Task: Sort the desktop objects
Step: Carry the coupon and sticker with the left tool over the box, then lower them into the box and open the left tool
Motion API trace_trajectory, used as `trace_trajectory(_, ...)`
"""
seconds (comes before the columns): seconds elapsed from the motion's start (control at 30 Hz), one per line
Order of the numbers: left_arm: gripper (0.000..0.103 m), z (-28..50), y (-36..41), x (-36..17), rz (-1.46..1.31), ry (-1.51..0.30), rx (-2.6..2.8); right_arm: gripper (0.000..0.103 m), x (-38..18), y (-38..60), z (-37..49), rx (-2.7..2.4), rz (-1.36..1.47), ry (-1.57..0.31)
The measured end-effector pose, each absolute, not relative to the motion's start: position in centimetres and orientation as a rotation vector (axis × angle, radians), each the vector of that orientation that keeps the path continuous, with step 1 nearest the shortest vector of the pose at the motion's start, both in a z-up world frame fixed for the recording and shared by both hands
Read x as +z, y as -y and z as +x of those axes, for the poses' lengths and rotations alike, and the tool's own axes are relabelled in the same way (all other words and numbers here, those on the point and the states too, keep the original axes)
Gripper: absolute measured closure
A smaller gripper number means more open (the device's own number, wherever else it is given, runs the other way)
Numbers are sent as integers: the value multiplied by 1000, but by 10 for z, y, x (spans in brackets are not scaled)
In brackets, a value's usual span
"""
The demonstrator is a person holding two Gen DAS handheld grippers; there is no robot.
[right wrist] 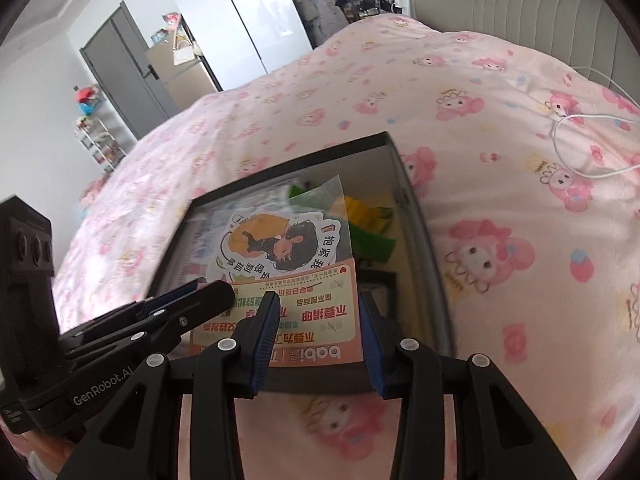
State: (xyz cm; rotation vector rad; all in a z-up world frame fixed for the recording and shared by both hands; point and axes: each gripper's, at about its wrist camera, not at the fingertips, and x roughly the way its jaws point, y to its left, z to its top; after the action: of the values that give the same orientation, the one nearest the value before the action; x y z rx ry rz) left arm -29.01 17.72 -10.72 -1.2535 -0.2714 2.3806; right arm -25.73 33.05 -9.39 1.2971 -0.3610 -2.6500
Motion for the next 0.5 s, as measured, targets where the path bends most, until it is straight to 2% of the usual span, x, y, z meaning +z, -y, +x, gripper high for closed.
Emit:
trace_trajectory(0.23,77,-302,-195,-124,-1290,260,2358,67,-108,-351,-265,-2650,1334,401)
trace_trajectory(0.5,76,-301,-197,-131,-1309,267,2361,67,-111,-350,-271,-2665,1341,343)
